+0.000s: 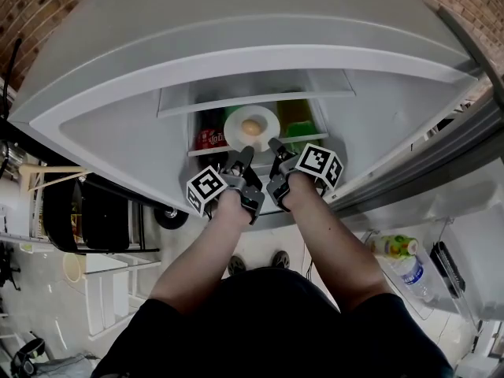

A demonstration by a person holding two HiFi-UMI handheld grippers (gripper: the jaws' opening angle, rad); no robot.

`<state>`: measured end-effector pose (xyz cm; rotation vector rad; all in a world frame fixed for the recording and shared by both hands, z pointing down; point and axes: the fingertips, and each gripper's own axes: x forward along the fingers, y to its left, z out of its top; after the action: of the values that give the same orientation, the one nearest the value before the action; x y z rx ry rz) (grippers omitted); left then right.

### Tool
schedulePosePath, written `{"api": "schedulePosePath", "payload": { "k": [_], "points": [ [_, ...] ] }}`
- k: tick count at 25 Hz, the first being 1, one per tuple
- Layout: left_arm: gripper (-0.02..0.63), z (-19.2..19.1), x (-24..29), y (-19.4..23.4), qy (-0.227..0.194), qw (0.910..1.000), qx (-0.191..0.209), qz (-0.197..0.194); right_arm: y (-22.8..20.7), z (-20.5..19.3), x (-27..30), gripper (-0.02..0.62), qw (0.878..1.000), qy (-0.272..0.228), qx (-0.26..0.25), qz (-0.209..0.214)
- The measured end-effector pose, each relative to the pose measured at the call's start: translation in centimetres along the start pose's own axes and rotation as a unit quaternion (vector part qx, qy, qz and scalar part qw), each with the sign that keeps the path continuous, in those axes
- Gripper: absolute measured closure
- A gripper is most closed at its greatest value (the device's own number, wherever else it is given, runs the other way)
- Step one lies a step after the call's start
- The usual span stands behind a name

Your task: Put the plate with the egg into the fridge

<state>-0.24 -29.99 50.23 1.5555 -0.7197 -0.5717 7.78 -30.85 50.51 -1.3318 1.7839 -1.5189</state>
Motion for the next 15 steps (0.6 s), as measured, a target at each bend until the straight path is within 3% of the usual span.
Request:
{"api": "schedulePosePath", "payload": {
  "k": [3, 15],
  "points": [
    [0.573, -0.4, 0.3, 0.4, 0.005, 1.0, -0.002, 0.004, 0.1, -0.2, 0.1, 0.555, 1.0, 0.008, -0.013, -0.001],
    [0.577, 0.1, 0.8, 0.4, 0.012, 0.9998, 0.013, -0.008, -0.6, -2.1, -1.4, 0.502, 0.999, 0.028, -0.038, 0.004]
  ]
}}
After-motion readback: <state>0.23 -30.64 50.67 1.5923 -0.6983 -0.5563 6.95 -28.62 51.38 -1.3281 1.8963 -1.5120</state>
